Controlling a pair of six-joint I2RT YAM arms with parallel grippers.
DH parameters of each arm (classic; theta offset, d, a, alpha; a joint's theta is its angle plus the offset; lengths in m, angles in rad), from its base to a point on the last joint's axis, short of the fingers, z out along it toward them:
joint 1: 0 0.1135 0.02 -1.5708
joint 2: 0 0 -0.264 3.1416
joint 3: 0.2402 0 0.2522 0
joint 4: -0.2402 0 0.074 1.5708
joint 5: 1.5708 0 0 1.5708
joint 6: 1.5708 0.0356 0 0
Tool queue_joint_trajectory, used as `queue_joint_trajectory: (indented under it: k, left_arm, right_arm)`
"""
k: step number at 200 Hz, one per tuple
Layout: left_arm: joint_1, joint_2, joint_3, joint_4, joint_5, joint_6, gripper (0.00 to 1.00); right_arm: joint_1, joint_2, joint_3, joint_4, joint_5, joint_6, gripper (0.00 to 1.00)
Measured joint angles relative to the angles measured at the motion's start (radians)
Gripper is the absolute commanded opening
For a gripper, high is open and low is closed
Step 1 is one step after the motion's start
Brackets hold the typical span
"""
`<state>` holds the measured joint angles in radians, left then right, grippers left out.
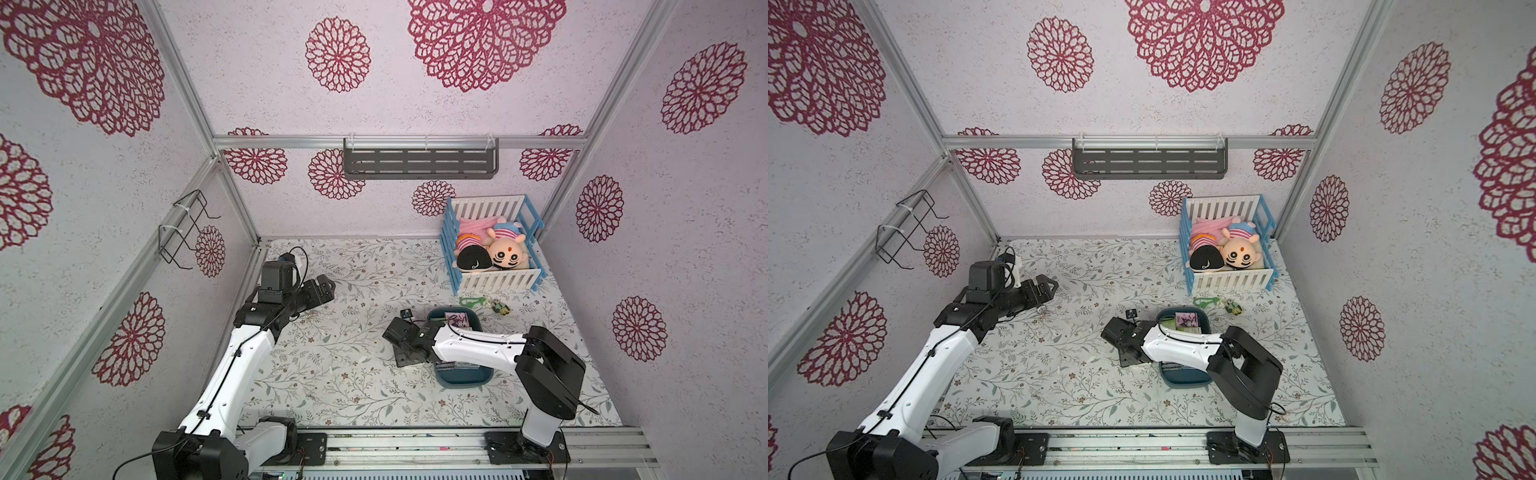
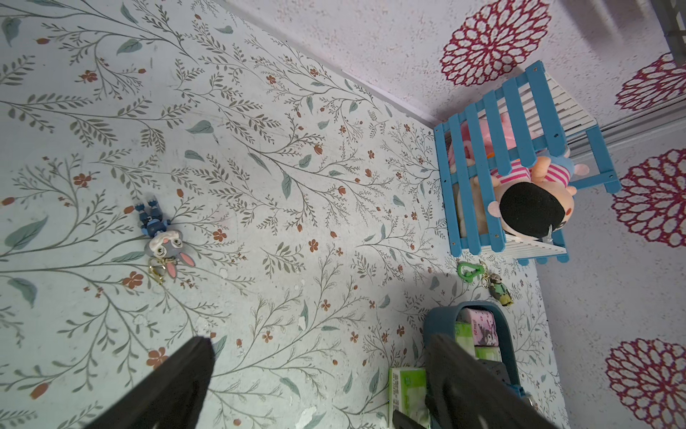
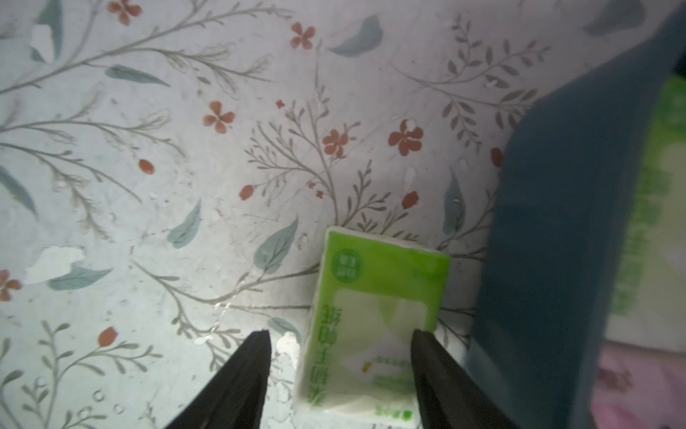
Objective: Put the pocket tissues into the storage box
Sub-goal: Pick up the pocket tissues from the center of the board.
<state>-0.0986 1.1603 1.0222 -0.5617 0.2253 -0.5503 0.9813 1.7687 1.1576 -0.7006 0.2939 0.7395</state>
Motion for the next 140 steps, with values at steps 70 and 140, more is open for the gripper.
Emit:
queue_joint_trajectory:
  k: [70,140]
  left_arm:
    - [0.000,-0.040,0.026,-0.008,-0.033,0.007,0.97]
    - [0.000,-0.042,0.026,-0.023,-0.051,0.016,0.97]
  right_arm:
    - [0.001,0.010,0.003,-0.018,0.061,0.004,0.60]
    - [0.001,0.024,-0.001,0.032,0.040,-0.005,0.06]
